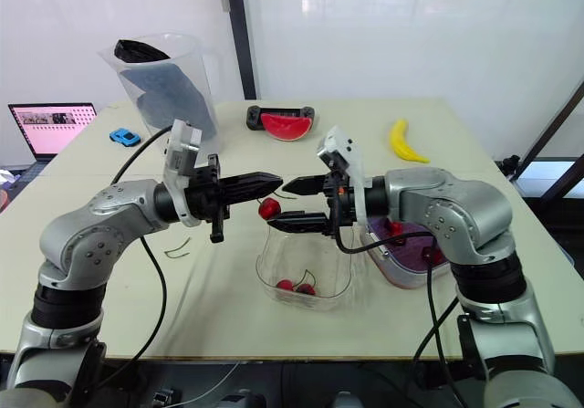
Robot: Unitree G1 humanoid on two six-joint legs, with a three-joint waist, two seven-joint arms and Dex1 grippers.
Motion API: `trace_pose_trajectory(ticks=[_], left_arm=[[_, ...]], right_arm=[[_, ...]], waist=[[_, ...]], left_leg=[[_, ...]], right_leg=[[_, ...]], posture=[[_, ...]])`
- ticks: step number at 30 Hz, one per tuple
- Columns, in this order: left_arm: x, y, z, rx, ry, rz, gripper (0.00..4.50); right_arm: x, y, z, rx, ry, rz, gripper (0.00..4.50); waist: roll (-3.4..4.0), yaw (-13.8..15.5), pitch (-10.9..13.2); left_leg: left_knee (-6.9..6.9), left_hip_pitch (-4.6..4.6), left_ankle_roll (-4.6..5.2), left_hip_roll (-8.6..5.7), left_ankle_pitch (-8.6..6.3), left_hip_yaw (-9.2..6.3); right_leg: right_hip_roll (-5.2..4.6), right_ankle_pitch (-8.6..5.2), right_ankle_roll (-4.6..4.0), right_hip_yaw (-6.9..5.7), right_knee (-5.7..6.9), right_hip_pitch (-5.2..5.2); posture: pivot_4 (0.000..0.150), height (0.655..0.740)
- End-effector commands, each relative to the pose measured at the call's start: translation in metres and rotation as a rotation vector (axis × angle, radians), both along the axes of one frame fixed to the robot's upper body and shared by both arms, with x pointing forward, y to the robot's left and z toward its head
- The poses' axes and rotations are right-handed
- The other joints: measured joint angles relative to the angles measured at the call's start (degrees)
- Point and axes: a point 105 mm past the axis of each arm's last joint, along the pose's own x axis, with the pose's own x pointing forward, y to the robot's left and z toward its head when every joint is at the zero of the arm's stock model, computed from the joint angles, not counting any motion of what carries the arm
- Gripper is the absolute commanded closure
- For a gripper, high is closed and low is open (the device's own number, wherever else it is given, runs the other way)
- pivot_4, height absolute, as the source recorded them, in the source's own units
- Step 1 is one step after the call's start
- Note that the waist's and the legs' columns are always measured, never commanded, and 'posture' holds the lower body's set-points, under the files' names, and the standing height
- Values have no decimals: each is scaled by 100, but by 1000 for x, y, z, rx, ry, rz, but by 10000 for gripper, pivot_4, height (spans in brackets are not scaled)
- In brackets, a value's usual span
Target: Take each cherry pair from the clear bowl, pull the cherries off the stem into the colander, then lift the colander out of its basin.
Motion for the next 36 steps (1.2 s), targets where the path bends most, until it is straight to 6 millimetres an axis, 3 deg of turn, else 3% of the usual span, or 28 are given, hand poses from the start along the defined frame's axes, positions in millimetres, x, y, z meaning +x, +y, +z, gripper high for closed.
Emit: trace_pose_trajectory(ticks=[1,3,6,8,15,19,29,36], left_arm=[[-5,-4,11,-12,-52,-34,45000],[-5,-5,11,-11,-53,-38,45000],[-5,-6,11,-11,-56,-40,45000],[-4,-6,12,-12,-57,-40,45000],[-2,-6,12,-17,-62,-33,45000],[-2,-7,12,-18,-65,-34,45000],[-1,-8,11,-27,-68,-28,45000],[0,-8,12,-43,-86,-17,45000]], right_arm=[[-7,8,5,22,-26,24,232],[-7,11,6,39,-15,28,232],[-7,16,3,51,1,32,9482],[-6,17,1,42,-2,26,18474],[-2,15,1,45,-1,4,18474],[-2,16,0,38,-1,6,31128],[-1,10,-4,11,11,-11,31128],[5,-10,-24,-130,37,-87,31128]], waist=[[0,6,0],[0,2,0],[0,-1,0],[0,-1,0],[0,-2,0],[0,-1,0],[0,-1,0],[0,5,0]], left_leg=[[0,0,-4,0,2,0],[0,0,-4,-1,2,1],[-1,0,-4,0,2,-1],[-1,0,-4,0,2,0],[-2,0,-3,-1,1,0],[-2,0,-1,-1,1,0],[-2,0,1,-1,0,0],[-2,0,5,-2,-3,1]], right_leg=[[0,0,0,0,0,0],[-1,0,0,0,-1,0],[0,0,0,0,0,-1],[0,0,0,0,0,-1],[0,0,0,0,0,-1],[0,0,0,0,0,-2],[0,0,0,0,0,-2],[0,0,0,0,-1,-1]], posture=[[1500,7400],[1500,7400],[1500,7400],[1500,7400],[1500,7400],[1500,7400],[1500,7400],[1500,7400]])
